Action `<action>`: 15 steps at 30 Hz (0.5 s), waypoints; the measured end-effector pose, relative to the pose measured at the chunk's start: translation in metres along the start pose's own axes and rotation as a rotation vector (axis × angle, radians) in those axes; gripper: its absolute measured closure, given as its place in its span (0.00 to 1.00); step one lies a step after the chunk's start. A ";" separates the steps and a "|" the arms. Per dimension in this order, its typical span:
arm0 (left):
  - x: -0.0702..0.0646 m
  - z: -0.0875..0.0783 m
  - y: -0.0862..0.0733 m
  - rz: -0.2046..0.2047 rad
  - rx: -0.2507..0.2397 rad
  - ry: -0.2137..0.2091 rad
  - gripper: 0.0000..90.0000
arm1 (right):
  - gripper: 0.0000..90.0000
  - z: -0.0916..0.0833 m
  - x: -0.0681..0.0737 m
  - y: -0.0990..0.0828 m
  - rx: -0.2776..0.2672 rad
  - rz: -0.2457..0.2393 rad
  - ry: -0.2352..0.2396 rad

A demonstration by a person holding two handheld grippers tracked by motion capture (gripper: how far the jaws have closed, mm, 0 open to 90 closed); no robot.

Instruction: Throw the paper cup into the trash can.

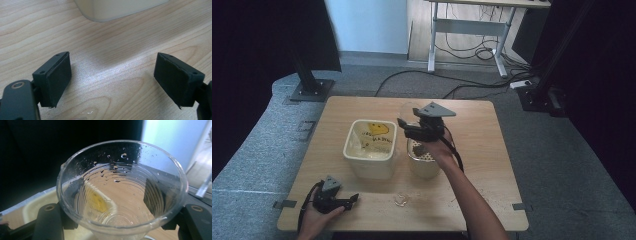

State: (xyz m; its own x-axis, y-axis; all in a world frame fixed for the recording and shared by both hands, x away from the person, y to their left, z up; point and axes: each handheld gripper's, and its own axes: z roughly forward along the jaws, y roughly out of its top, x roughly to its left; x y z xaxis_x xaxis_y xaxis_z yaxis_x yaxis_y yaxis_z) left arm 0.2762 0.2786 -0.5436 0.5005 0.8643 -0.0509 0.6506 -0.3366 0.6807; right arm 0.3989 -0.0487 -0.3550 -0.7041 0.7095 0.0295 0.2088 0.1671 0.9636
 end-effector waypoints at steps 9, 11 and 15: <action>-0.001 0.001 -0.001 0.016 -0.006 0.010 0.16 | 0.19 0.081 0.042 0.006 0.115 0.036 0.091; -0.001 0.001 -0.001 0.022 -0.007 0.010 0.16 | 0.15 0.094 0.047 0.004 0.184 0.034 0.091; -0.001 0.001 -0.002 0.027 -0.009 0.009 0.16 | 0.15 0.090 0.047 0.001 0.192 0.015 0.074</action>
State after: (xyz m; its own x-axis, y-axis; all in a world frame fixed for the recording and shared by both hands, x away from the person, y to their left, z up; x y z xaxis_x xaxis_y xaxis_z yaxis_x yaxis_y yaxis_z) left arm 0.2753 0.2781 -0.5455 0.5123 0.8584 -0.0256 0.6319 -0.3566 0.6881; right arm 0.4275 0.0464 -0.3764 -0.7463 0.6619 0.0695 0.3398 0.2892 0.8949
